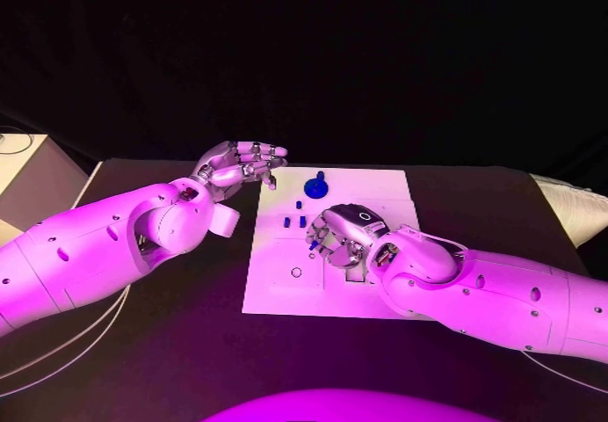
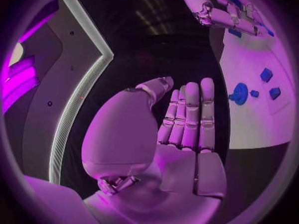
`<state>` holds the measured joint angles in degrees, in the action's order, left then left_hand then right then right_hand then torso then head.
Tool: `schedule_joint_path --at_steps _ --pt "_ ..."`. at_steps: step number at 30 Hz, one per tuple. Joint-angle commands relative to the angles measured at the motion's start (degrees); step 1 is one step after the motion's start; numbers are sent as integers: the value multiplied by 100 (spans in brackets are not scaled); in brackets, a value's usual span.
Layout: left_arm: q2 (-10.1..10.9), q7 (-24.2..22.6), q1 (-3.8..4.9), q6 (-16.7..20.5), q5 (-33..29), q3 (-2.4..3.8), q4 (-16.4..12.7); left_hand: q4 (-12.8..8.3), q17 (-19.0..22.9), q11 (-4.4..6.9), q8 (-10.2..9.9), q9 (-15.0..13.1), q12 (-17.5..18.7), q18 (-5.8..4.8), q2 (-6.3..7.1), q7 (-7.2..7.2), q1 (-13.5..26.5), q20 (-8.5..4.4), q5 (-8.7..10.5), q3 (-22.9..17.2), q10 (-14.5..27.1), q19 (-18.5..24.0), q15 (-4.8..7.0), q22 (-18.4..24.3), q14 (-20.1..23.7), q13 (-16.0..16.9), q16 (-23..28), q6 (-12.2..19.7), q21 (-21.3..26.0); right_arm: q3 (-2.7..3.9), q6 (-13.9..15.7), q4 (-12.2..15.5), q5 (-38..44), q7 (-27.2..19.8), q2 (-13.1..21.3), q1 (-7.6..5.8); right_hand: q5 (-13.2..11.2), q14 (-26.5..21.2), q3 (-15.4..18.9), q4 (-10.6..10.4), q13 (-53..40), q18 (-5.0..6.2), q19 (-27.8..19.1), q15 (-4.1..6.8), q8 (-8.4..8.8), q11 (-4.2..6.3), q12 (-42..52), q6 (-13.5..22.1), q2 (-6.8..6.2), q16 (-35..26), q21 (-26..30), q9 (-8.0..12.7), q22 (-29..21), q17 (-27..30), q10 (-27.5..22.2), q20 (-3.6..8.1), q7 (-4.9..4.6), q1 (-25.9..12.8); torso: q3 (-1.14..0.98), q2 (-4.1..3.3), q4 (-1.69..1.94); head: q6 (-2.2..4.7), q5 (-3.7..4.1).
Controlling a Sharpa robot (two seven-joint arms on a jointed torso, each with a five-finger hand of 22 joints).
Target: Assemble the parts on the task board
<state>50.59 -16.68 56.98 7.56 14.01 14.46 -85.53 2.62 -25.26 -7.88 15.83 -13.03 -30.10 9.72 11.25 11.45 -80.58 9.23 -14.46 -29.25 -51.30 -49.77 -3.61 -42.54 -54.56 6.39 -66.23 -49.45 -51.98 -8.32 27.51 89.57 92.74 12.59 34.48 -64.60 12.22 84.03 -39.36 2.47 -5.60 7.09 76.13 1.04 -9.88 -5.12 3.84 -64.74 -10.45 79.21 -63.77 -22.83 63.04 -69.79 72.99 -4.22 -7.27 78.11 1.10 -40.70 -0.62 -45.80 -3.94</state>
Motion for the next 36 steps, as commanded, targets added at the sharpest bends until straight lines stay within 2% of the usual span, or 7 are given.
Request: schedule_joint_path --at_steps 1,15,19,24,36 --pt "-3 -38 -3 -6 -18 5 -21 7 11 -9 -12 9 21 82 8 10 -8 -5 -12 52 38 -39 -21 10 -9 -6 29 49 43 -3 -136 0 115 2 -15 24 22 254 -36 -7 -8 -63 22 41 -21 187 30 -44 33 21 -9 -12 -1 -1 218 -6 -7 -15 2 1 1 -34 -4" --pt "18 -27 -4 -6 -25 5 -25 17 13 -12 -16 11 17 82 6 13 2 -3 -11 61 42 -42 -24 15 -10 -7 29 58 50 -7 -371 -32 173 46 -40 42 28 254 -39 -4 -9 -63 20 40 -23 186 29 -42 30 23 -10 -15 0 -1 220 -7 -8 -20 1 8 -2 -84 22" --pt "17 -28 -4 -14 -25 5 -29 17 13 -12 -16 11 17 82 6 13 2 -3 -11 61 42 -42 -24 15 -10 -7 29 58 50 -7 -410 -54 196 54 -61 43 28 254 -39 -4 -9 -63 20 40 -23 186 29 -42 30 23 -10 -15 0 -1 220 -7 -8 -20 8 8 -4 -94 45" --pt "14 -29 -4 -18 -25 5 -28 17 13 -12 -16 11 17 82 6 13 2 -3 -11 61 42 -42 -24 15 -10 -7 29 58 50 -10 -432 -73 204 53 -77 48 28 254 -39 -4 -9 -63 20 40 -23 186 29 -42 30 23 -10 -15 0 -1 220 -7 -8 -20 -1 9 -2 -98 40" --pt "19 -24 -4 -20 -25 6 -29 17 13 -12 -16 11 17 82 6 13 2 -3 -11 61 42 -42 -24 15 -10 -7 29 58 50 -15 -501 -137 223 70 -101 61 35 253 -42 0 -11 -62 14 40 -26 186 27 -41 27 23 -4 -20 -4 3 222 -7 -8 -28 2 9 4 -121 53"
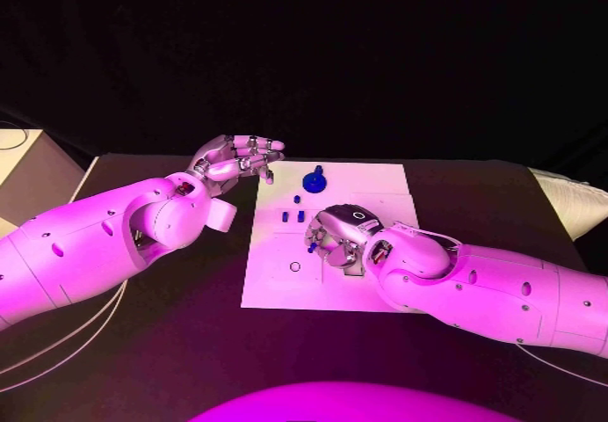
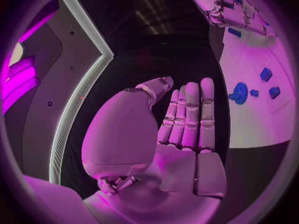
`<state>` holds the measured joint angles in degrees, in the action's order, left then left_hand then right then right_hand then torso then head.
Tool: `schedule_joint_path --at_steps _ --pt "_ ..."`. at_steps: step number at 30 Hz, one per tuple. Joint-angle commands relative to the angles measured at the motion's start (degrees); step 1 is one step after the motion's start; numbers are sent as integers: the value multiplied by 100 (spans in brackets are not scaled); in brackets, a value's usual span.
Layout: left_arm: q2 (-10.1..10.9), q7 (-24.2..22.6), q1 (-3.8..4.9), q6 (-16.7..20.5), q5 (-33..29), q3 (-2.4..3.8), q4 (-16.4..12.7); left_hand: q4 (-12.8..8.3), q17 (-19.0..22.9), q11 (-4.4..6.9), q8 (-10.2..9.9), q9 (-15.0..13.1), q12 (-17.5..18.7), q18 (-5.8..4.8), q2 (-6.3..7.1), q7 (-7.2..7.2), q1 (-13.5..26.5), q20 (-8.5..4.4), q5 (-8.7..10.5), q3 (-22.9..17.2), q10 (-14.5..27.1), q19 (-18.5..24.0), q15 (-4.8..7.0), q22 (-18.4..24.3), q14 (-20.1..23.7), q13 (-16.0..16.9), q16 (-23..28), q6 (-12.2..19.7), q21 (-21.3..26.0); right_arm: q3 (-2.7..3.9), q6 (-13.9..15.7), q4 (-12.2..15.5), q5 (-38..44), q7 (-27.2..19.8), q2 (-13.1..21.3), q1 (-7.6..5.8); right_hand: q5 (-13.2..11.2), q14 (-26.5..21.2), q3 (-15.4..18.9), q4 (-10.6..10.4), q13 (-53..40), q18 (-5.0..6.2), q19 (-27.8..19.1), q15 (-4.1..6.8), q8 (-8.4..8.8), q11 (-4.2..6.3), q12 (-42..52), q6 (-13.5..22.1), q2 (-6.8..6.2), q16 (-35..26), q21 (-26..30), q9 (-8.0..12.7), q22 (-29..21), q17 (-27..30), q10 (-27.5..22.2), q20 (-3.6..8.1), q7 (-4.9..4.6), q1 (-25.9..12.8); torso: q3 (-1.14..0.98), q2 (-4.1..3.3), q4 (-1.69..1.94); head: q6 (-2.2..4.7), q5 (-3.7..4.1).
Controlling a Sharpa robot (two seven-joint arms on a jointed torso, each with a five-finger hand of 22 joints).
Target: Assemble the parts on the task board
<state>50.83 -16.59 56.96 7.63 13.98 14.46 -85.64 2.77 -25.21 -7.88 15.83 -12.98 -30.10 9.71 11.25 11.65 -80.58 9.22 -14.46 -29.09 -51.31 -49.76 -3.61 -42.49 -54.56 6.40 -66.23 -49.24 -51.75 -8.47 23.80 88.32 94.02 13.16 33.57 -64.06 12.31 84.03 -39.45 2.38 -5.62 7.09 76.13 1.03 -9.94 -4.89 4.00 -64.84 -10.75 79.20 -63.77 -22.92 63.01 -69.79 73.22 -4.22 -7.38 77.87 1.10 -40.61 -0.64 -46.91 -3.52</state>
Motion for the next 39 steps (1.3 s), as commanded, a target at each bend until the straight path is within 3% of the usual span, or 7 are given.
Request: schedule_joint_path --at_steps 1,20,28,30,39 --pt "-3 -32 -2 -26 -22 6 -18 2 8 -12 -16 6 17 82 6 -7 2 -2 -11 45 43 -43 -24 10 -10 -8 29 38 27 0 -144 -15 98 15 -10 8 26 252 -33 10 -9 -62 15 40 -20 163 10 -31 57 24 -4 -10 -2 3 200 -7 3 -3 3 0 7 -11 11" --pt "3 -51 -2 0 -22 6 -27 8 12 -12 -15 8 9 83 -1 -7 -1 1 -11 55 52 -48 -25 21 -11 -10 28 44 43 -11 -230 -56 137 -18 -50 21 22 243 -6 7 4 -61 -12 18 -16 137 -35 29 12 21 9 -33 0 40 122 -22 -23 -97 4 0 7 -28 15" --pt "8 -42 -2 2 -22 6 -34 11 14 -13 -13 8 4 83 -4 -7 -2 2 -11 59 55 -52 -25 26 -12 -10 27 44 49 -31 -274 -156 56 -126 -126 36 -80 223 243 -110 94 -38 -101 -73 98 42 -50 307 -154 34 165 -29 -106 90 -184 -111 -99 -363 5 0 0 -41 6" --pt "10 -39 -2 -1 -22 6 -35 17 15 -14 -12 8 2 82 -1 -5 5 3 -7 66 58 -53 -27 28 -12 -11 26 45 53 -33 -252 -172 45 -135 -129 38 5 212 359 -191 155 -23 -143 -119 143 -10 -58 386 -290 44 269 -18 -185 97 -401 -155 -128 -486 6 0 -1 -40 6" --pt "16 -24 -2 -15 -22 6 -32 24 16 -15 -11 9 0 82 4 -4 14 5 -2 76 61 -55 -29 33 -12 -12 25 45 59 -38 -72 -187 11 -154 -109 43 74 169 523 -246 198 30 -270 -195 234 -97 -28 544 -397 25 566 15 -425 205 -844 -228 -188 -439 -3 3 0 -40 10"
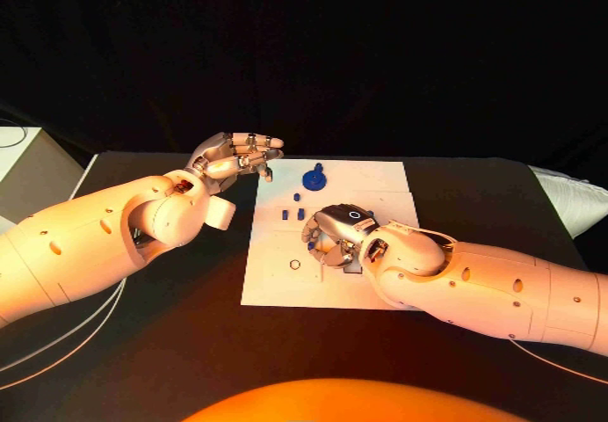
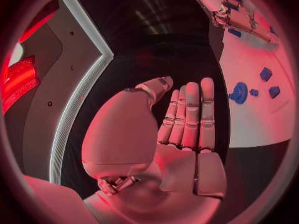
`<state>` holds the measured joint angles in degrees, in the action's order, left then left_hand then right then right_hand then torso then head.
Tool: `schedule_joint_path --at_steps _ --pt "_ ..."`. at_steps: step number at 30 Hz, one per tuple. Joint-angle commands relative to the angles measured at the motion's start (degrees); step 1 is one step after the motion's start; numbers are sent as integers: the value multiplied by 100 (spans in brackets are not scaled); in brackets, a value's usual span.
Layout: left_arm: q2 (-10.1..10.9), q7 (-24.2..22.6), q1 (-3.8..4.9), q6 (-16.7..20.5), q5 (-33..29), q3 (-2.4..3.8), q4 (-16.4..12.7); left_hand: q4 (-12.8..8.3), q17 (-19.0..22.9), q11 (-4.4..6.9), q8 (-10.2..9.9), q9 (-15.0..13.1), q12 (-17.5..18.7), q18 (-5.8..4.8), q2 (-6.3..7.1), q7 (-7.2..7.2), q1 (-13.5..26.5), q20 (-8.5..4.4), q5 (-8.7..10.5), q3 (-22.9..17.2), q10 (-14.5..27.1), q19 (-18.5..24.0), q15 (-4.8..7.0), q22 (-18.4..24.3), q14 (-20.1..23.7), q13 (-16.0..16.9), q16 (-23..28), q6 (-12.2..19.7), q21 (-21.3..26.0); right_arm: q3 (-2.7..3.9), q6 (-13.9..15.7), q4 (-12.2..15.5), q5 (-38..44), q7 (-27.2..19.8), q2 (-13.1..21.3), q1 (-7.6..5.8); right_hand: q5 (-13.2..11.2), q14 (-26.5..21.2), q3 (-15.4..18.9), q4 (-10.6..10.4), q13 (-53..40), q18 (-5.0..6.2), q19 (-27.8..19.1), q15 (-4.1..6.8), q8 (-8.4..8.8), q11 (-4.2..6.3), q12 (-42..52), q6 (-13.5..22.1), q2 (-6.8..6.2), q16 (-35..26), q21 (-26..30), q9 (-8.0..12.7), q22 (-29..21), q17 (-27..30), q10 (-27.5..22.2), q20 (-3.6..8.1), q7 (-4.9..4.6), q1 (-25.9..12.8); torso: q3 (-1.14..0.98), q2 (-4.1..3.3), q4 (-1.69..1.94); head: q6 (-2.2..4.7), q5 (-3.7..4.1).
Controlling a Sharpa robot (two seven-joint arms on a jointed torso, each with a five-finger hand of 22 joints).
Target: Assemble the parts on the task board
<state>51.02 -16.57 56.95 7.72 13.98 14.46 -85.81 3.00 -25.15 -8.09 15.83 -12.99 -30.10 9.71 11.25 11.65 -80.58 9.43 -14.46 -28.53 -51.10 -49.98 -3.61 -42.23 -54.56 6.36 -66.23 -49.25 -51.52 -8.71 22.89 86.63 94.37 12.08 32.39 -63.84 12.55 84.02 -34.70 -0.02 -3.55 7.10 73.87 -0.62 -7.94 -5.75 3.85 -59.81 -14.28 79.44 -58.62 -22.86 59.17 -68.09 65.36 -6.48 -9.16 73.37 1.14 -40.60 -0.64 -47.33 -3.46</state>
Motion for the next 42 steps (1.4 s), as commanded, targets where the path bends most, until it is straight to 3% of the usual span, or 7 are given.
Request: schedule_joint_path --at_steps 1,12,17,19,23,30,42 --pt "-4 -24 -1 -27 -22 6 -13 1 9 6 -11 10 0 82 4 -4 15 -16 -2 20 41 -34 -29 7 -12 -7 25 45 36 -15 63 -14 -30 -49 15 22 71 150 85 -13 -10 42 -77 -41 46 -22 -7 62 -52 -23 115 14 -94 85 -125 -12 -20 28 -6 3 0 5 6" --pt "-3 -22 -1 -6 -26 6 -4 41 14 0 -14 14 -7 81 16 -1 58 -8 22 63 69 -41 -37 31 -14 -12 20 64 70 -14 441 129 -106 -45 202 23 -9 -135 1205 -189 -34 150 -444 -114 345 -75 231 468 25 -185 790 199 -587 543 -801 -87 5 412 -2 2 4 7 24" --pt "1 -40 -1 -43 -32 6 0 51 16 -2 -16 16 -9 81 32 -2 69 -4 30 83 85 -44 -39 43 -12 -14 19 75 86 -1 610 326 -245 -109 474 10 -110 -222 2425 -651 -39 169 -487 -148 423 -113 507 717 200 -196 996 358 -698 709 -1075 -130 46 832 4 11 0 21 43" --pt "4 -49 -1 -54 -33 6 0 58 18 -4 -18 18 -10 81 42 -2 75 -2 33 98 101 -45 -42 53 -7 -16 20 85 101 15 715 412 -342 -177 615 -9 -125 -173 2905 -1199 -35 150 -357 -128 366 -78 705 699 279 -139 939 447 -609 685 -1074 -116 40 1209 6 12 -1 36 45" --pt "7 -57 -2 -66 -35 6 3 58 18 -4 -18 18 -10 81 42 -2 75 -2 33 98 101 -45 -42 53 -7 -16 20 85 101 74 884 550 -574 -359 901 -90 -106 89 2713 -1418 -59 17 114 -46 268 -17 948 446 386 131 244 478 12 121 -560 -37 -49 1492 1 15 -16 48 52" --pt "-6 -71 -3 -83 -36 6 -4 61 19 -3 -18 19 -13 81 43 -3 74 0 33 104 107 -47 -43 59 -5 -17 19 89 110 142 255 539 -967 -666 1397 -453 -128 241 1928 -1646 -9 -119 468 -31 313 2 512 330 70 393 -456 643 680 -369 -125 -2 -27 1554 6 25 -9 104 106" --pt "-3 -90 -16 -81 -36 6 7 62 19 -2 -18 20 -16 82 39 -7 67 0 31 105 112 -50 -42 64 -5 -17 18 94 117 168 -432 283 -538 -552 1699 -640 -241 236 2079 -1617 -23 -112 444 -22 330 21 297 353 -54 405 -427 690 689 -380 -305 -8 31 1417 -8 11 -26 165 89"
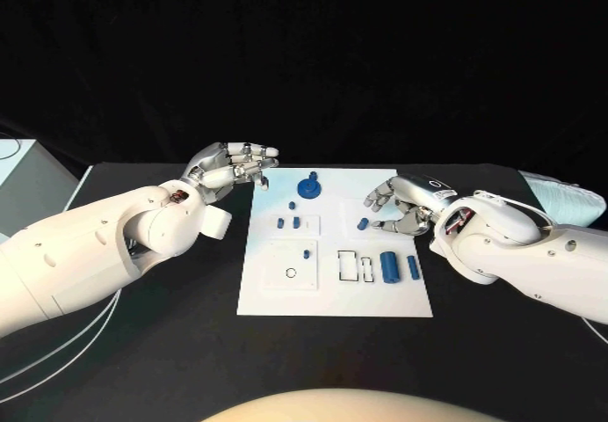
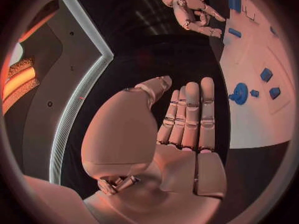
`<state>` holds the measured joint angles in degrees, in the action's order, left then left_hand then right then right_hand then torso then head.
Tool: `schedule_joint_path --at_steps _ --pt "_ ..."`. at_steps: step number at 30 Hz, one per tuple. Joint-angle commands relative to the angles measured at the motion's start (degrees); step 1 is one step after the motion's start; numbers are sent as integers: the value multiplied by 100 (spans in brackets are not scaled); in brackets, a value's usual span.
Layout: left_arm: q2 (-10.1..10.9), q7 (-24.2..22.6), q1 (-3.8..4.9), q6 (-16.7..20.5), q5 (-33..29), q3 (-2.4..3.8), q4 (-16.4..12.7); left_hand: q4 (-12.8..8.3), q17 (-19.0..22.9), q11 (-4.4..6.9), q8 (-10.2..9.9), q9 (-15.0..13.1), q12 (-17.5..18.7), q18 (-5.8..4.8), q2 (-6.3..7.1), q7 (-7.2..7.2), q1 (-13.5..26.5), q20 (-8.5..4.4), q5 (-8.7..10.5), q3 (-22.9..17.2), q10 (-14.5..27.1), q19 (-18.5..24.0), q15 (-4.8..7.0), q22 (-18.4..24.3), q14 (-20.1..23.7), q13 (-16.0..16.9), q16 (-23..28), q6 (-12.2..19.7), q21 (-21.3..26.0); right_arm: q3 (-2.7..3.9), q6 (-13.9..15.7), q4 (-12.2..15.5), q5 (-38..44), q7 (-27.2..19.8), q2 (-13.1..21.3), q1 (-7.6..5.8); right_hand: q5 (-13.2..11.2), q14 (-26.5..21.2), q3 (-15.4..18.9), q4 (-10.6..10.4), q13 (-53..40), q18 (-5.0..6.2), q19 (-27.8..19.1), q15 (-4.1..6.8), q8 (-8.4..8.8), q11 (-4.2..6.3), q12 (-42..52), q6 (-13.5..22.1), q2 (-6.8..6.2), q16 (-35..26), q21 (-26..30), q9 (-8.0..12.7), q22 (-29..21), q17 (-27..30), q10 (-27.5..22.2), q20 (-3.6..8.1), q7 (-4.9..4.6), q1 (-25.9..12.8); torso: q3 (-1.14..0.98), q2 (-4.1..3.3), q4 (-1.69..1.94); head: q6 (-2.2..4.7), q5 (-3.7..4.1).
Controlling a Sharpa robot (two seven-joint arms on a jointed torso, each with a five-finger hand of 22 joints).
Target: Assemble the parts on the task board
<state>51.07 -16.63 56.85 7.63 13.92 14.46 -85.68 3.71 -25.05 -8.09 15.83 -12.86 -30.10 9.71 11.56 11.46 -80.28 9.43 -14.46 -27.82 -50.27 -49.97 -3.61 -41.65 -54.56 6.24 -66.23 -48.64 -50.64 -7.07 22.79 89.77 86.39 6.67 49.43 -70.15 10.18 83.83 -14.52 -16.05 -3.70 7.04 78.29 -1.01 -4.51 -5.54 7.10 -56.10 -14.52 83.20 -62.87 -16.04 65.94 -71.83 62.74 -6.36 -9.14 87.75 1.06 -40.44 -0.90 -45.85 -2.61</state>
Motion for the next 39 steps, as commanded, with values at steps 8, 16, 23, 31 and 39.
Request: schedule_joint_path --at_steps 8,16,23,31,39 --pt "-15 -86 -8 -83 -31 6 -2 -9 10 -1 -19 7 -16 83 8 8 34 1 30 35 34 -52 -42 8 -5 -6 17 37 32 -4 -583 -218 551 234 -164 -16 46 260 229 -6 -22 -113 23 26 -38 10 -75 -57 8 43 -32 21 58 -32 -65 -13 97 -8 4 -13 23 25 11" --pt "-13 -71 -9 -72 -31 6 0 -7 11 0 -19 8 -16 83 5 5 31 1 29 36 41 -55 -41 11 -4 -7 16 40 36 -23 -518 -345 599 283 -334 -15 80 272 171 -6 -36 -121 44 35 -86 21 -59 -152 102 66 -66 20 102 -84 30 -4 68 69 14 -13 25 15 5" --pt "-19 -64 -9 -69 -31 6 -2 -5 11 1 -17 8 -20 84 -4 4 26 1 28 36 45 -59 -40 15 -6 -7 14 39 40 -36 -591 -407 571 320 -466 -15 100 272 127 -27 -39 -120 48 40 -102 25 -53 -187 144 69 -64 23 107 -85 78 1 67 63 12 -11 17 8 -15" --pt "-18 -56 -9 -58 -31 6 -3 -5 11 1 -17 8 -20 84 -4 4 26 1 28 36 45 -59 -40 15 -6 -7 14 39 40 -64 -697 -472 547 344 -580 -16 104 275 40 -42 -46 -119 54 52 -138 41 -34 -266 199 76 -56 24 111 -93 191 11 76 11 9 -11 25 -9 -27" --pt "-5 -34 -8 -43 -31 6 -8 9 11 -2 -20 10 -27 84 -6 11 34 2 30 48 55 -69 -40 24 -9 -7 9 52 50 -80 -685 -494 563 381 -621 -16 138 284 -215 -29 -60 -134 98 82 -268 74 -10 -523 190 96 -115 -24 187 -128 453 39 85 -5 8 -13 10 11 -45"
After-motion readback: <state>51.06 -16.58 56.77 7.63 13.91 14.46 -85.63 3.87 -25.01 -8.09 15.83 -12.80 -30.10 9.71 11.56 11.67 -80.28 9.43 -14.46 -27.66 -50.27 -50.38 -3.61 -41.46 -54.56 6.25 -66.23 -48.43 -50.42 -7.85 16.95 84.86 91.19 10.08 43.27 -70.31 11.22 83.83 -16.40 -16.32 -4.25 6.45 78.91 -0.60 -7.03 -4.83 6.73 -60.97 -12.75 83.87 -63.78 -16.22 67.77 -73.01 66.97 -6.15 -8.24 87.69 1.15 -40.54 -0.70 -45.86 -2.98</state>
